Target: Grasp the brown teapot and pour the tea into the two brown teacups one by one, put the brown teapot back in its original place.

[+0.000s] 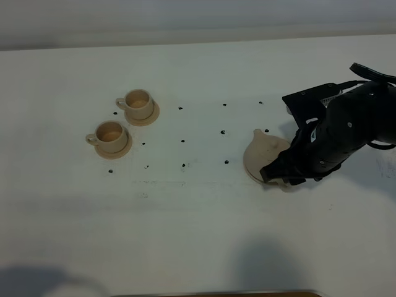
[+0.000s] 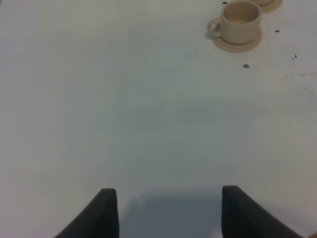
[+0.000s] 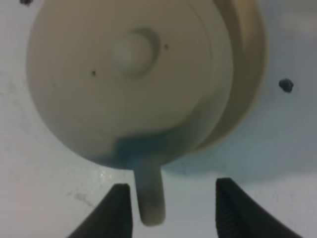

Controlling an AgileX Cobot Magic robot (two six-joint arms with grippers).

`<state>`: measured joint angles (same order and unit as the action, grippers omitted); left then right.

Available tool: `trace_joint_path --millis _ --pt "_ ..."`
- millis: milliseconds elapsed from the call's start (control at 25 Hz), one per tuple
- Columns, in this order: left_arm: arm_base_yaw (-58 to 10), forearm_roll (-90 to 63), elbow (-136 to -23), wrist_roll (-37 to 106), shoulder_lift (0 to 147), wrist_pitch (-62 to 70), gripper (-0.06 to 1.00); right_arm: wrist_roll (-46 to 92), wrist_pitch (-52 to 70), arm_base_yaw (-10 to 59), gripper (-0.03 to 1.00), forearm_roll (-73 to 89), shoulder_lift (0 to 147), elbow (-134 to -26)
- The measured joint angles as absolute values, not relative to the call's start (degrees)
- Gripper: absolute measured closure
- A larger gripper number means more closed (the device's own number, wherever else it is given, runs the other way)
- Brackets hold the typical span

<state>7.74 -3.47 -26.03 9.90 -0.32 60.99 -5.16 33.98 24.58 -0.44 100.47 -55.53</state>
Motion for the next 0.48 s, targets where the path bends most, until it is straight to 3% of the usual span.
trace_joint_path --millis 480 --pt "7.74 -3.47 -26.03 9.90 -0.32 60.98 0.42 -3.84 32.87 23.94 0.59 0.00 102.14 -55.53"
